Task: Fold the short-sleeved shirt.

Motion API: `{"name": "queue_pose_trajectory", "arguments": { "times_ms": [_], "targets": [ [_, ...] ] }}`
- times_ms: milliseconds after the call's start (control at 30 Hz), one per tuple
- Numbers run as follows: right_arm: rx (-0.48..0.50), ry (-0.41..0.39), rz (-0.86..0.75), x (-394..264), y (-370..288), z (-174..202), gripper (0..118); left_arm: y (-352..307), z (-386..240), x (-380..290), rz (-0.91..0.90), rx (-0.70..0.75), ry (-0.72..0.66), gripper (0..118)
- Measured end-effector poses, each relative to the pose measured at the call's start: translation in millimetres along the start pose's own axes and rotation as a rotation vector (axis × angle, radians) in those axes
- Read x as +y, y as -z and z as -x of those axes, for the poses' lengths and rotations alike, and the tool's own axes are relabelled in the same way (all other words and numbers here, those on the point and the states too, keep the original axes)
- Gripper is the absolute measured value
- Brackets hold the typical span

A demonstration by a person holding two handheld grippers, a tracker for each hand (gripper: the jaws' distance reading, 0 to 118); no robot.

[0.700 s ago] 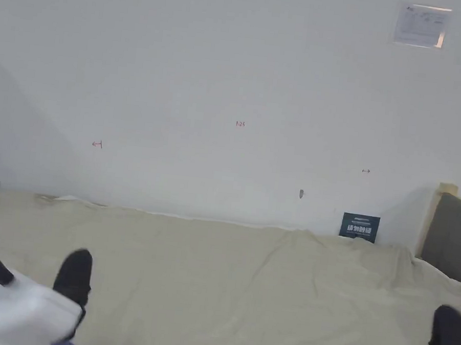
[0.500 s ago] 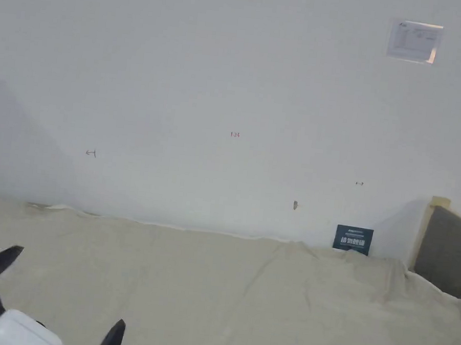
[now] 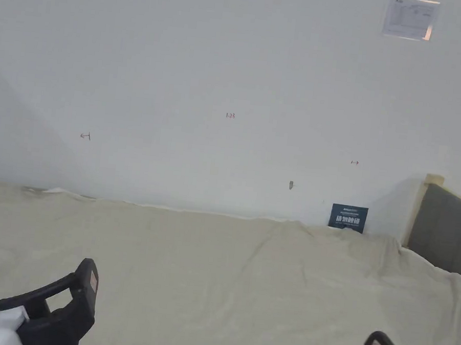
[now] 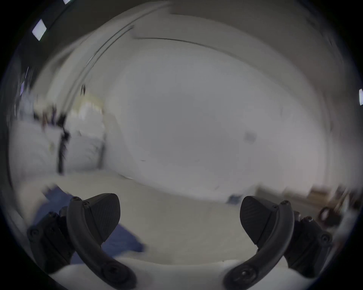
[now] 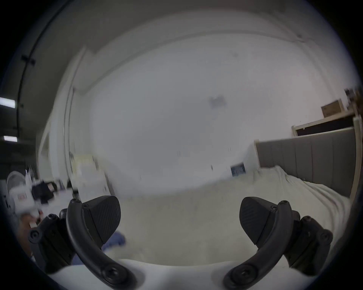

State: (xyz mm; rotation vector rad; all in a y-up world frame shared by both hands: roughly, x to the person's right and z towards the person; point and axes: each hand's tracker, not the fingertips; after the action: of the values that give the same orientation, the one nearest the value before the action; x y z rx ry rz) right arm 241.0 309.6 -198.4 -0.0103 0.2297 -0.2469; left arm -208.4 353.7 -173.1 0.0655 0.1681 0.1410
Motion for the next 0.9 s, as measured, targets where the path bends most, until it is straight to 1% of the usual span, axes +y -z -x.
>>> {"name": "queue_pose_trajectory", "arguments": {
  "times_ms": [33, 67, 100, 133, 167, 200, 233, 300, 367, 400, 467, 500, 533, 567, 667, 733, 833, 900],
  "targets": [
    [-0.036, -0.001, 0.048, -1, 4, 5, 118, 5, -2, -3, 0.037, 0.037, 0.078, 118],
    [-0.067, 0.002, 0.033, -8, 6, 7, 118, 4, -8, -7, 0.056, 0.054, 0.100, 118],
    [-0.072, -0.048, 0.036, -11, 7, 10, 118, 4, -9, -11, 0.054, 0.054, 0.097, 118],
    [-0.066, -0.127, 0.039, -13, 5, 15, 118, 4, -9, -15, 0.051, 0.059, 0.106, 118],
    [-0.097, -0.192, -0.002, -16, 4, 17, 118, 4, -11, -19, 0.044, 0.069, 0.126, 118],
    [-0.127, -0.211, -0.061, -17, -1, 21, 118, 0, -13, -22, 0.030, 0.072, 0.145, 118],
    [-0.132, -0.175, -0.093, -16, -4, 23, 118, -3, -14, -25, 0.000, 0.060, 0.156, 118],
    [-0.086, -0.068, -0.078, -15, -3, 17, 118, -6, -19, -29, -0.001, 0.039, 0.171, 118],
    [-0.054, -0.002, -0.081, -17, -1, 13, 118, -5, -20, -31, 0.005, 0.012, 0.175, 118],
    [-0.068, -0.012, -0.064, -17, 0, 14, 118, -6, -22, -32, 0.011, 0.007, 0.182, 118],
    [-0.158, -0.029, -0.033, -17, 4, 15, 118, -7, -23, -34, -0.006, 0.006, 0.189, 118],
    [-0.169, -0.004, -0.029, -17, 3, 13, 118, -7, -24, -34, -0.026, 0.009, 0.192, 118],
    [-0.151, 0.036, -0.068, -17, 1, 10, 118, -7, -24, -34, -0.037, 0.010, 0.189, 118],
    [-0.145, 0.049, -0.096, -19, 2, 5, 118, -8, -23, -33, -0.042, 0.007, 0.177, 118],
    [-0.169, -0.025, -0.115, -17, 3, 3, 118, -7, -19, -26, -0.029, 0.004, 0.150, 118],
    [-0.119, -0.065, -0.148, -16, 1, 6, 118, -6, -19, -26, -0.042, 0.001, 0.150, 118],
    [-0.110, -0.126, -0.097, -10, 0, 10, 118, -8, -22, -24, -0.065, 0.016, 0.163, 118],
    [-0.114, -0.122, -0.140, -12, -3, 11, 118, -8, -23, -21, -0.056, 0.004, 0.153, 118]
  ]
}}
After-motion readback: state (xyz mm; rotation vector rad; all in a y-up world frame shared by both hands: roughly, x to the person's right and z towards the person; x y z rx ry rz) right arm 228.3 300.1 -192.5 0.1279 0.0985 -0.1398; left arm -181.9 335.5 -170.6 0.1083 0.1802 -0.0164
